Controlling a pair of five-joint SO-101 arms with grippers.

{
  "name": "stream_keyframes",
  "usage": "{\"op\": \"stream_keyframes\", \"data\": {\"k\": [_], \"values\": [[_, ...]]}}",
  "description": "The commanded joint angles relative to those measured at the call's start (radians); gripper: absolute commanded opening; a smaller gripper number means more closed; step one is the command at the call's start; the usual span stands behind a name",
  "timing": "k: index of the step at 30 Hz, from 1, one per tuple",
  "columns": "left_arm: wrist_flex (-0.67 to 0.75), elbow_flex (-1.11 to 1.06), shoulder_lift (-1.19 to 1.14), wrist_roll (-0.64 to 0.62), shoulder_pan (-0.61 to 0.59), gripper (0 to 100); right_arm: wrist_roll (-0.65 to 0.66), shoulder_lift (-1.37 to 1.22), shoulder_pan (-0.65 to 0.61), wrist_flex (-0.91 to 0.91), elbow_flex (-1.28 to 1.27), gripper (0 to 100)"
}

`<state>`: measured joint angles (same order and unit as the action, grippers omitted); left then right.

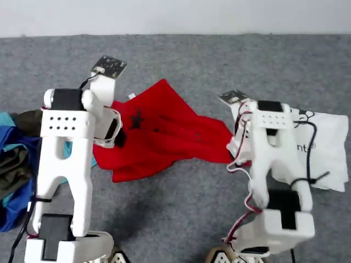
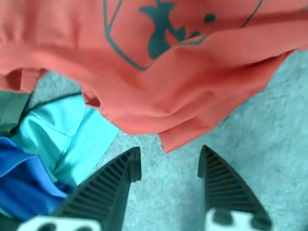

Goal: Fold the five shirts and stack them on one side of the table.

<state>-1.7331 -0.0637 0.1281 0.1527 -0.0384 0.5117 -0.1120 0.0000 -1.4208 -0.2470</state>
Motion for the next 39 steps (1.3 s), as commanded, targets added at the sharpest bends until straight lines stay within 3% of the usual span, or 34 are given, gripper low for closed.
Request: {"op": "stream_keyframes", "data": {"k": [1, 11, 17, 25, 35, 39], "values": [[0.011, -0.002, 0.044, 0.012, -0.015, 20, 0.0, -0.061, -0.031, 0.007, 0.114, 22.7], [0.052, -0.104, 0.051, 0.014, -0.021, 20, -0.005, -0.308, -0.015, 0.033, 0.27, 22.3], [0.057, -0.16, 0.051, 0.014, -0.023, 20, 0.002, -0.321, -0.016, 0.027, 0.287, 0.1], [0.068, -0.225, 0.043, 0.129, -0.081, 15, 0.002, -0.189, -0.012, -0.114, 0.411, 1.0], [0.46, -0.386, -0.017, 0.137, -0.046, 13, 0.0, -0.03, -0.015, -0.24, 0.47, 1.0], [0.494, -0.271, -0.222, 0.132, -0.025, 13, 0.0, 0.01, -0.015, -0.283, 0.47, 1.0]]}}
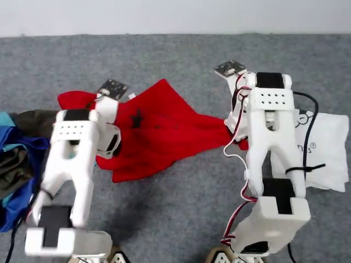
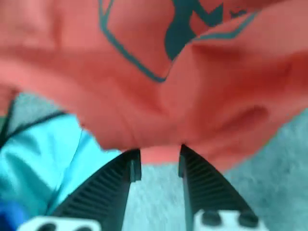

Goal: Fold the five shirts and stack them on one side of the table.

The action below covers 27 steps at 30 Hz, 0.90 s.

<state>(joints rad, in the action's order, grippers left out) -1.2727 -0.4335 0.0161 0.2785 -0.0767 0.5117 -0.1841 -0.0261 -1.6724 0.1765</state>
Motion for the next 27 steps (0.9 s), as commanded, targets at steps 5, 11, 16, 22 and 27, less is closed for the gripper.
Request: {"op": "stream_keyframes", "data": {"k": [5, 11, 16, 22, 27], "values": [[-0.025, 0.449, -0.42, -0.011, 0.011, 13, 0.0, 0.124, 0.013, -0.041, 0.044, 0.9], [-0.229, 1.043, -0.692, -0.051, 0.011, 14, -0.003, 0.14, 0.061, -0.044, 0.043, 0.9], [-0.361, 1.511, -0.85, -0.052, 0.017, 14, 0.0, 0.145, 0.148, -0.045, 0.043, 0.9], [-0.489, 1.825, -0.991, -0.051, 0.035, 14, 0.0, 0.151, 0.2, -0.047, 0.043, 0.9], [-0.488, 1.778, -0.902, -0.051, 0.058, 14, 0.0, 0.16, 0.197, -0.047, 0.04, 0.9]]}}
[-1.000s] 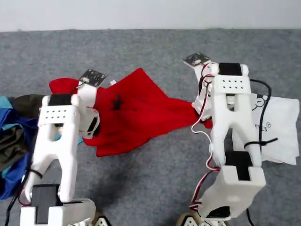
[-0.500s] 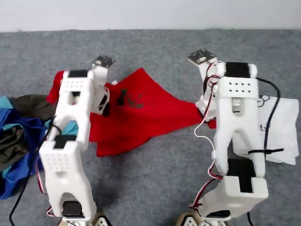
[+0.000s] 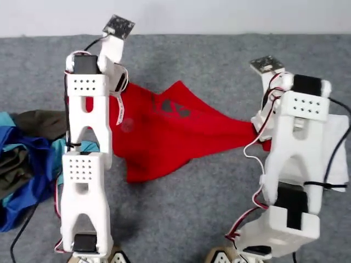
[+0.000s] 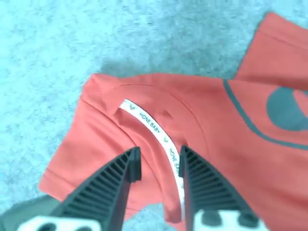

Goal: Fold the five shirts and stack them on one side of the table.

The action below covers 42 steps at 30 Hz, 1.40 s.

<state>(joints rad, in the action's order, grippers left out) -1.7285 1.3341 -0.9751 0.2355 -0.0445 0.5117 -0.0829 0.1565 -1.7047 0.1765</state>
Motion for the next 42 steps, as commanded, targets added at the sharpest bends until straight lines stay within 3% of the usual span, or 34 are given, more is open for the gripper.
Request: {"op": "stream_keyframes", "data": {"k": [1, 13, 19, 27, 32, 42], "values": [[-0.032, -0.024, 0.123, -0.008, 0.037, 14, 0.0, 0.058, 0.015, -0.015, 0.038, 0.9], [-0.029, -0.898, 0.69, -0.002, 0.167, 13, 0.0, 0.048, 0.016, -0.035, 0.037, 0.9], [-0.017, -1.25, 0.852, 0.002, 0.21, 13, 0.0, 0.047, 0.016, -0.024, 0.037, 0.9], [0.052, -1.517, 0.875, 0.018, 0.213, 14, -0.003, -0.018, 0.018, -0.025, 0.037, 0.9], [0.153, -1.612, 0.872, 0.02, 0.232, 21, -0.008, -0.044, 0.015, -0.024, 0.038, 0.9], [0.411, -1.779, 0.856, 0.017, 0.227, 22, -0.002, -0.042, 0.016, -0.024, 0.038, 0.9]]}}
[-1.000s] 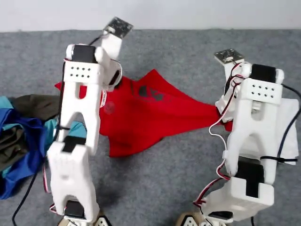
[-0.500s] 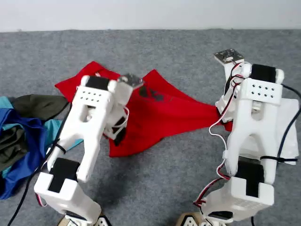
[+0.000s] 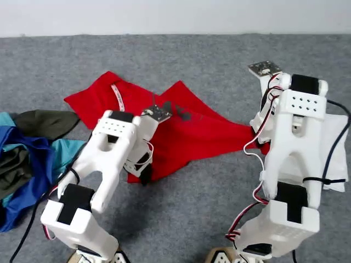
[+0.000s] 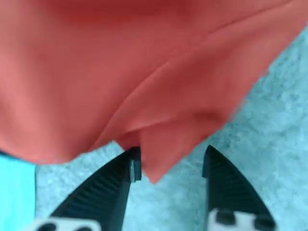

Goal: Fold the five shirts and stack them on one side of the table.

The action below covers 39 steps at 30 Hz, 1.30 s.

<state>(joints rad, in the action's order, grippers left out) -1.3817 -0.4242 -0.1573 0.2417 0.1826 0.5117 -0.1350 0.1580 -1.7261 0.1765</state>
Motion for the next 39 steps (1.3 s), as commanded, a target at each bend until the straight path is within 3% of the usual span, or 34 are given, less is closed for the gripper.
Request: {"op": "stream_keyframes", "data": {"k": [1, 7, 12, 27, 39], "values": [[0.078, -0.031, 0.02, 0.011, 0.0, 22, -0.002, 0.01, 0.015, -0.002, 0.038, 0.9], [0.075, 0.022, -0.161, 0.009, -0.002, 12, -0.002, 0.015, 0.015, -0.013, 0.044, 0.9], [-0.006, 0.136, -0.172, 0.009, -0.002, 2, -0.002, 0.09, 0.015, -0.015, 0.044, 0.9], [-0.284, 0.479, 0.279, 0.009, -0.005, 2, -0.008, 0.444, 0.008, 0.038, 0.044, 0.9], [-0.292, 0.966, 0.423, 0.015, -0.207, 2, -0.002, 0.697, 0.015, 0.404, 0.044, 0.9]]}}
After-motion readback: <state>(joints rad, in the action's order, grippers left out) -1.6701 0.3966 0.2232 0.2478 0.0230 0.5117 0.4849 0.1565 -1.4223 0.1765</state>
